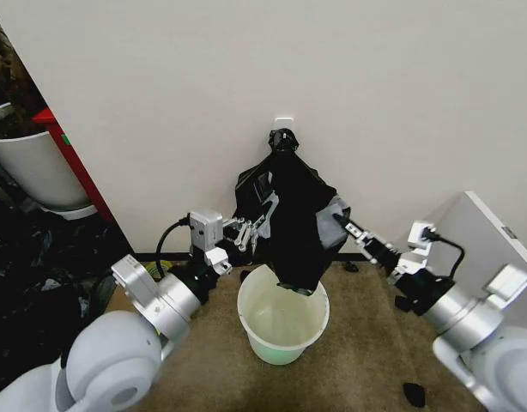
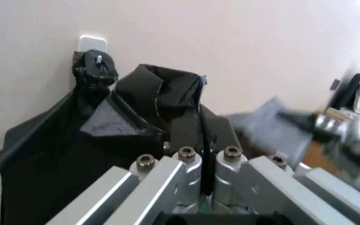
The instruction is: Place the garbage bag over the trash bin.
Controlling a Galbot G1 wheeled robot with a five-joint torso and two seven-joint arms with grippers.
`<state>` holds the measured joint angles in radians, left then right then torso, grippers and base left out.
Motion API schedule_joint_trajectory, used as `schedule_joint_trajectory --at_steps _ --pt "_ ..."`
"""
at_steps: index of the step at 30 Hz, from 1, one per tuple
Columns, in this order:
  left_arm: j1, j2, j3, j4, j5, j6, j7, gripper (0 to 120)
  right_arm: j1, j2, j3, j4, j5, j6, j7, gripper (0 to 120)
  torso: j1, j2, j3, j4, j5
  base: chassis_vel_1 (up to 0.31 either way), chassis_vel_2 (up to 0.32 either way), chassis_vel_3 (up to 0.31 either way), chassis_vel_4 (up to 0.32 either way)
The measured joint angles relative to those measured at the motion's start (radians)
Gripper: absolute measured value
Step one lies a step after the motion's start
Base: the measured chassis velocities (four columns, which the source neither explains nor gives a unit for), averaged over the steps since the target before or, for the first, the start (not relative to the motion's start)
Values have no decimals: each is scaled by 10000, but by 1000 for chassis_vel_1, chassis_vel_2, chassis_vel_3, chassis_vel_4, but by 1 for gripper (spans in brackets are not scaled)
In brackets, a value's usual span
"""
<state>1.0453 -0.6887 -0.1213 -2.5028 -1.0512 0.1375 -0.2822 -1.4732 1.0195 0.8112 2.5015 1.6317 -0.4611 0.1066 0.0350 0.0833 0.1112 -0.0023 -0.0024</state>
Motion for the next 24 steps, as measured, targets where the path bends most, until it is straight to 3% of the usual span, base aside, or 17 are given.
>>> schedule_joint_trajectory --at_steps 6,10,12,16,22,24 --pt "-141 411 -68 8 -402 6 -9 0 25 -611 1047 -1 1324 -63 -33 0 0 1 0 -1 -1 0 0 0 0" --pt "-6 422 -65 13 -492 26 -36 0 -27 -745 1063 -2 1518 -123 -29 0 0 0 0 1 -1 0 0 0 0" --pt "133 257 23 14 -441 60 -69 0 -118 -512 778 -3 1283 -170 -28 0 0 0 0 0 -1 0 0 0 0" --pt "335 134 219 21 187 -52 -103 0 -275 653 -449 -13 279 -227 -23 0 0 0 -1 0 -2 0 0 0 0" --pt "272 214 128 23 186 -99 -99 0 -123 1112 -1093 -14 -64 -218 -10 0 0 0 0 0 -1 0 0 0 0" --pt "548 89 127 81 399 -154 -97 0 -160 1487 -1817 -17 -706 -212 -23 0 0 0 0 0 -2 0 0 0 0"
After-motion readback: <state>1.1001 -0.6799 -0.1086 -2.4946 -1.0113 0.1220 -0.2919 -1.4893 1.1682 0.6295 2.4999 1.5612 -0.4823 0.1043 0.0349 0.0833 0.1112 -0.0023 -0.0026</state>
